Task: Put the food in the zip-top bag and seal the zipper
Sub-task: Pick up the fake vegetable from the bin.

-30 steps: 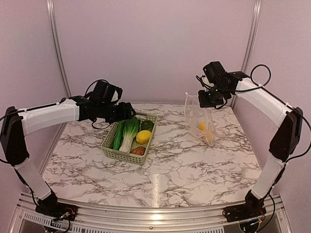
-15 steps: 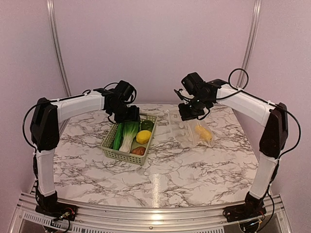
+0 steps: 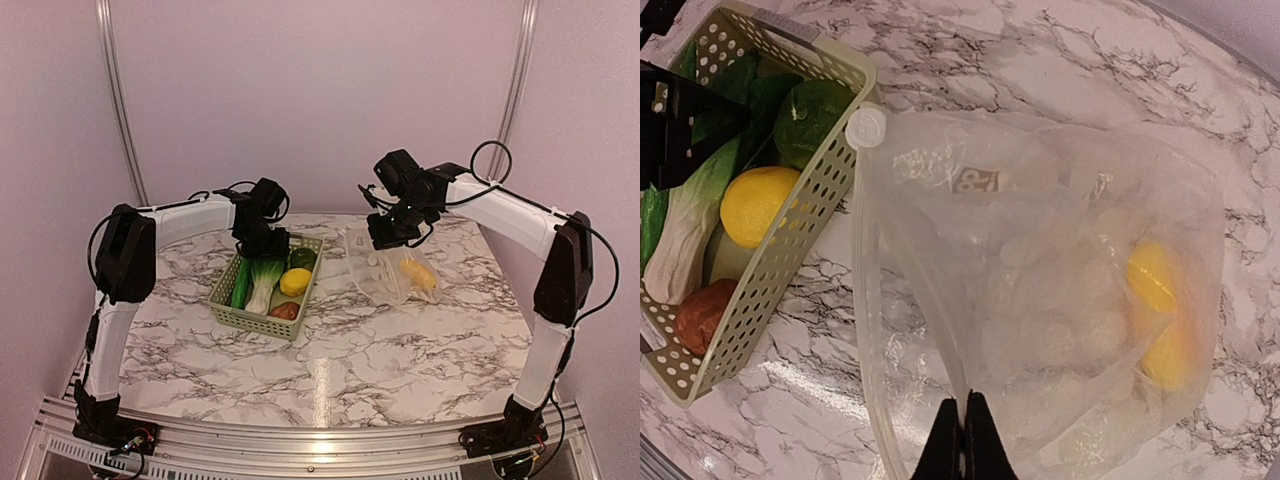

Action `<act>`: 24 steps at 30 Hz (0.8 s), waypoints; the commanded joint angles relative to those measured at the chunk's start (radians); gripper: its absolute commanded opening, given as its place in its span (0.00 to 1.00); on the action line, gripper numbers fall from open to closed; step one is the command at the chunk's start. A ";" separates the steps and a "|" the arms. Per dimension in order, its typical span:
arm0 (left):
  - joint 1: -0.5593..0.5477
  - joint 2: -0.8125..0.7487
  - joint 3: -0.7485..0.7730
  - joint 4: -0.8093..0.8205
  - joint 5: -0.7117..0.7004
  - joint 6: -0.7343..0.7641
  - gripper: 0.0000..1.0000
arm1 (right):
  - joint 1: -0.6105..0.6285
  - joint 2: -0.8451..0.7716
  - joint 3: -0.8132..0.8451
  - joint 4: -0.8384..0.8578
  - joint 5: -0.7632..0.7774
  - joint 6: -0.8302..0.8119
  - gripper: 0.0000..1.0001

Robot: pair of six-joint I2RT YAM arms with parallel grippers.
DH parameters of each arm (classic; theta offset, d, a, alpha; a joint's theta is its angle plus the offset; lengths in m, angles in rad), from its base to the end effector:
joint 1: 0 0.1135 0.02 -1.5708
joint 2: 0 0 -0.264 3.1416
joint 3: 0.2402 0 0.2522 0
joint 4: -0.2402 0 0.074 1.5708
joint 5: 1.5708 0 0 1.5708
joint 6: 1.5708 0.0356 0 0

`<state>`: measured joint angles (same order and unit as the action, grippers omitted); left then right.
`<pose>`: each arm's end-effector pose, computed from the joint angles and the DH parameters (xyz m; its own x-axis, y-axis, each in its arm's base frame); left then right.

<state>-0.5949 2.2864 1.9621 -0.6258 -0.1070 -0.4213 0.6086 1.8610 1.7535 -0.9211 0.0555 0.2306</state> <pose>0.4230 -0.2816 0.2026 -0.8216 0.0650 -0.5663 0.1860 0.9697 -0.1586 0.3310 0.2282 0.3060 -0.8093 -0.2858 -0.5132 -0.3722 0.9254 0.0717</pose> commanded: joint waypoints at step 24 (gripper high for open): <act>0.029 -0.013 0.051 -0.062 -0.009 0.058 0.10 | -0.001 -0.034 -0.004 0.000 -0.062 0.041 0.00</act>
<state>-0.5785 2.3631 2.0132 -0.6464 -0.0875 -0.3592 0.6083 1.8549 1.7283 -0.9207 0.0158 0.2546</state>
